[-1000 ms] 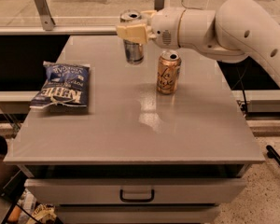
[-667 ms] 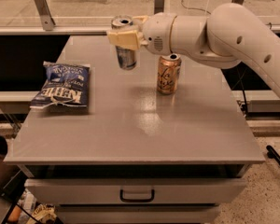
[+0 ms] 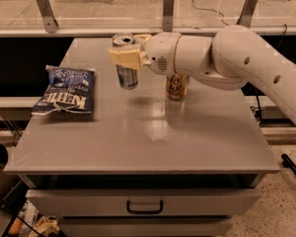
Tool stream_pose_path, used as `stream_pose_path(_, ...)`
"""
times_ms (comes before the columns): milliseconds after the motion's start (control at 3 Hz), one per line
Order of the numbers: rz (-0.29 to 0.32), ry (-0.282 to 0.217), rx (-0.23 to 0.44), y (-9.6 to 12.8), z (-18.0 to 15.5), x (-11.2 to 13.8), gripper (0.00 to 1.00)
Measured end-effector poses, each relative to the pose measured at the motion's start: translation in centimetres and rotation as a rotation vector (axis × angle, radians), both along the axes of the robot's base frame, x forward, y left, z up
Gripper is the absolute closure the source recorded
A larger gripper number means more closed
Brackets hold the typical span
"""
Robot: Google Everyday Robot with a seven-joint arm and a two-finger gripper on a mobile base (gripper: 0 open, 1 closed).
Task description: Move redbull can near blue chip bag
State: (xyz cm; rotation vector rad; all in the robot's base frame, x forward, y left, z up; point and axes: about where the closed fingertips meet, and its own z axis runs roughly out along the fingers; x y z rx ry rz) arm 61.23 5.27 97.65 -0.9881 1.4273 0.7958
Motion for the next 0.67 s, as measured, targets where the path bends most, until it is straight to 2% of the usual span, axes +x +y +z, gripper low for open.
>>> stream_pose_path(333,-0.025,0.04,-0.015,-0.6,-2.8,-0.6,1.0)
stream_pose_path(667,-0.027,0.054,0.007,-0.9,-4.6,-0.9,1.0)
